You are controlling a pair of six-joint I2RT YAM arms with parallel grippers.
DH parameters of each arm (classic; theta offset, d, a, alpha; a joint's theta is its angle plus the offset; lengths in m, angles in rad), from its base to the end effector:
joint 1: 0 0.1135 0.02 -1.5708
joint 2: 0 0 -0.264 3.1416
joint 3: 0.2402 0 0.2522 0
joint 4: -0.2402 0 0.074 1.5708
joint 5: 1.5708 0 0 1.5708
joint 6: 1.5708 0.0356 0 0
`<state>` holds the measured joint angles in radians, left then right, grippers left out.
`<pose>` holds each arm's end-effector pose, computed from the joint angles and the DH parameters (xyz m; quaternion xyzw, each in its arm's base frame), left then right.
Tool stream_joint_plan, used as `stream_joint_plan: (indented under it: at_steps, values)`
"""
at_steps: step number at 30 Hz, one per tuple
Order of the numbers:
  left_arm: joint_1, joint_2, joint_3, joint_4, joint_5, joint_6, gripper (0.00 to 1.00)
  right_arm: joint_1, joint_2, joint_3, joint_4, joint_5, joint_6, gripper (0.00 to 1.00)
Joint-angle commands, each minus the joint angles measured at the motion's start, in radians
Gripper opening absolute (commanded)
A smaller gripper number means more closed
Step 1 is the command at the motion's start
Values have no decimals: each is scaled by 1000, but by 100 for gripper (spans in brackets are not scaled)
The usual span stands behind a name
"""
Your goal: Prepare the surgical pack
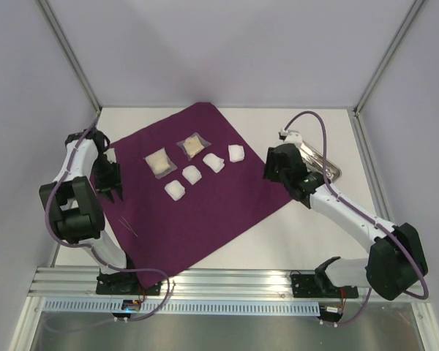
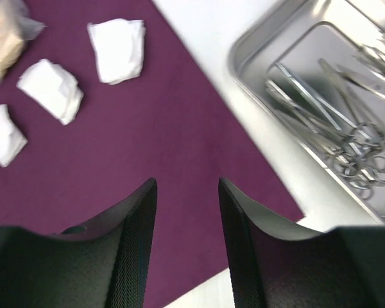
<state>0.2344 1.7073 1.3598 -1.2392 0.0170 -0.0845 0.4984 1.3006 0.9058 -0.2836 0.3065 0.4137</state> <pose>0.2967 0.0702 0.2385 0.1588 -0.9872 0.0091 0.0073 0.2535 0.1257 0.2613 0.0281 0.8935 0.0642 0.4435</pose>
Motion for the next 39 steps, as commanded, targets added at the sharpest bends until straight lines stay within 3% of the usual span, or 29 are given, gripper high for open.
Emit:
stream_joint_plan:
  at_steps: [1,6,14,18,24,27,29,32,39]
  values:
    - [36,-20,-4,59,87,-54,42,64,-17,59,23,54,112,45]
    - [52,-67,-60,153,149,-51,43,107,-12,152,-57,51,123,45]
    - [105,-78,-169,201,232,-96,40,114,-60,140,-103,6,154,44]
    - [106,-202,-228,233,173,-129,40,114,-34,133,-59,-41,174,41]
    - [108,-442,-398,311,22,-271,38,115,90,301,-193,48,198,32]
    - [143,-382,-374,258,-11,-305,37,123,167,474,-424,58,177,32]
    - [178,-332,-363,260,-43,-322,37,123,202,588,-488,65,156,32]
    - [241,-244,-370,291,-49,-350,37,123,246,648,-497,77,97,32]
    - [250,-198,-412,325,15,-368,33,123,382,823,-548,82,73,32]
